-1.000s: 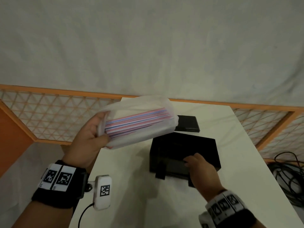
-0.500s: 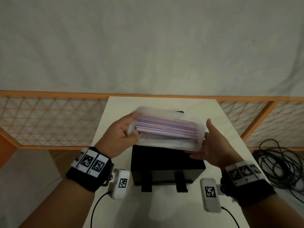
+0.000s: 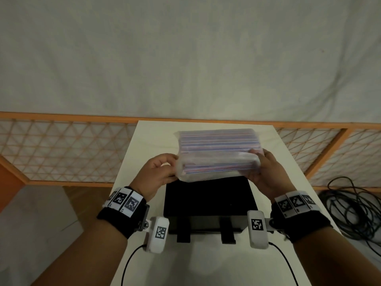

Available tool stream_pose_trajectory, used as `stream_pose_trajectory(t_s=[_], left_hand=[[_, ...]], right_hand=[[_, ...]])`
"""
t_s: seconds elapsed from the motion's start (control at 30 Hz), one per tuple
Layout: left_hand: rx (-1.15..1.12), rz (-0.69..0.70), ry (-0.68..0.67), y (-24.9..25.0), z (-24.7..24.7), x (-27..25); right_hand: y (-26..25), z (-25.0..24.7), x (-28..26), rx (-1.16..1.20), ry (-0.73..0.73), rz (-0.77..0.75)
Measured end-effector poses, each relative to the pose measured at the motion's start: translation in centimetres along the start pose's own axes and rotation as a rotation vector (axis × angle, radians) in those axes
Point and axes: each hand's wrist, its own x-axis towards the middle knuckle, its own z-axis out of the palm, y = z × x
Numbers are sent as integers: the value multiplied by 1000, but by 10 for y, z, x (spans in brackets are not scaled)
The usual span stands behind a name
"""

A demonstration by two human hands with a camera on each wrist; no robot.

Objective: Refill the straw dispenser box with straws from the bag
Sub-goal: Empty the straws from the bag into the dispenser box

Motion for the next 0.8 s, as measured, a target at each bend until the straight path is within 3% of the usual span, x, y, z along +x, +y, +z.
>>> stream_pose_trajectory(t_s=[0.1,0.23,0.5,0.8], left_hand=[[-123,-139,51,-12,1,8],[-47,-234,-17,-24,6,16],[42,-67,-92,-27,13,16],[248,-78,71,-42,9,19]], right_hand=[[7,-3,-3,-23,-50,-81],[13,-5,-7,-21,-152,-129],[12,-14,-14,-87,-286,-174],[8,-18,-24,-203,-225,-201]])
